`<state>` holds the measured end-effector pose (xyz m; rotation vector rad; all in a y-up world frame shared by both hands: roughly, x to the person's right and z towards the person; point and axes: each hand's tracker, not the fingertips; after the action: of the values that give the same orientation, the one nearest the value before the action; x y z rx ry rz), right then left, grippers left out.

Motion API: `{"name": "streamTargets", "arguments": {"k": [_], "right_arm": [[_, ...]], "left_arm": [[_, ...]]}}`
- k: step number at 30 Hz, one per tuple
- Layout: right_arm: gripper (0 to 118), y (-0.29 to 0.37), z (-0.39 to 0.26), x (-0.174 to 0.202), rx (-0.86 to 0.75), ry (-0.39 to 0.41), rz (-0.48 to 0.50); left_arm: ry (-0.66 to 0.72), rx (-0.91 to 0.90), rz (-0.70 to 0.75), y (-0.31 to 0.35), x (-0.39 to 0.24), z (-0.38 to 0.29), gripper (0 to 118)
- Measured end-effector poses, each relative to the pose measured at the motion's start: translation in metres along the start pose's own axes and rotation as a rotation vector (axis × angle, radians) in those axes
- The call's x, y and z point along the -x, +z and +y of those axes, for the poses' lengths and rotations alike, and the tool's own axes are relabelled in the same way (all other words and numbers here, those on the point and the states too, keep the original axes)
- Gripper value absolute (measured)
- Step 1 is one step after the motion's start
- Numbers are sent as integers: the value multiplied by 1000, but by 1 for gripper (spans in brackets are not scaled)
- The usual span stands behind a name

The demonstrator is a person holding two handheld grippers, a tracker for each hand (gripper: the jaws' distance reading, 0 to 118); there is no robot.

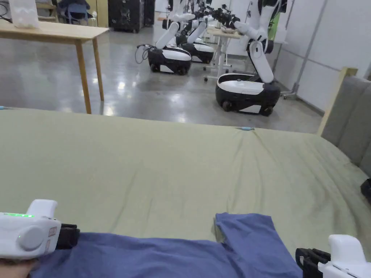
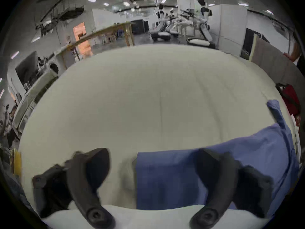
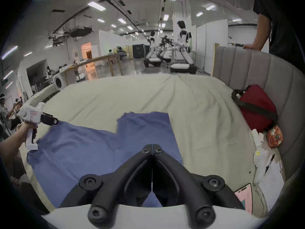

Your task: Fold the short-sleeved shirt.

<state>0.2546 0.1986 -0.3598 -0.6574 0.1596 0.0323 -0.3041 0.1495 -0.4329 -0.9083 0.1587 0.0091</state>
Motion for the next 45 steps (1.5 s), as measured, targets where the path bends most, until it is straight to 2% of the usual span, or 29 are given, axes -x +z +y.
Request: {"name": "streamTargets", "arguments": {"k": [1,2,3,4,5,6,9,12,13,15,19,20,21,23,26,31,33,35,38,40,42,45], "right_arm": [[9,-10,7,-1,38,-2,-8],[29,-26,11,-6,81,-8,-8],[60,-43,15,-10,124,-13,-4],[101,-62,20,-14,170,-13,0],[113,-88,19,-24,214,-13,-10],[112,-107,20,-28,229,-2,-27],[110,-144,28,-31,258,-7,-81],[92,-163,27,-26,328,-14,-118],[91,-160,25,-21,362,-7,-124],[87,-146,25,-12,306,-16,-131],[16,-128,24,-5,290,17,-162],[7,-127,23,-7,292,20,-154],[3,-123,22,-9,291,1,-90],[2,-115,21,-11,268,19,-101],[2,-89,27,-23,140,-12,-60],[2,11,40,-20,-40,3,-1],[2,60,34,-19,-110,-13,55],[2,93,24,-16,-139,11,61],[2,141,-11,-5,-126,100,63],[2,151,-48,-3,-63,155,56],[2,152,-83,3,33,176,82],[2,137,-129,-1,148,151,90]], "left_arm": [[-9,12,-4,-3,-3,0,76],[-21,26,-31,-12,0,0,64],[-24,26,-56,-10,-3,-1,55],[-50,-9,-30,0,-8,-1,24],[-63,-20,-53,8,-11,0,5],[-51,-18,-93,16,-10,1,5],[-97,-80,-52,39,-15,2,5],[-94,-73,-62,43,-10,5,5],[-89,-73,-64,43,-8,5,5],[-82,-69,-67,40,-7,5,5],[-82,-67,-52,40,-11,1,5],[-79,-67,-52,39,-11,1,5],[-75,-68,-48,40,-12,0,5],[-68,-83,-38,47,-15,-4,5],[-64,-149,-33,72,-14,-8,5],[-65,-268,-64,149,-5,-20,5],[-49,-294,-84,186,4,-36,5],[-41,-314,-95,210,14,-52,5],[-50,-305,-116,236,29,-96,5],[-93,-218,-109,234,35,-134,5],[-103,-139,-102,224,43,-167,5],[-12,-36,-144,209,60,-207,5]]}}
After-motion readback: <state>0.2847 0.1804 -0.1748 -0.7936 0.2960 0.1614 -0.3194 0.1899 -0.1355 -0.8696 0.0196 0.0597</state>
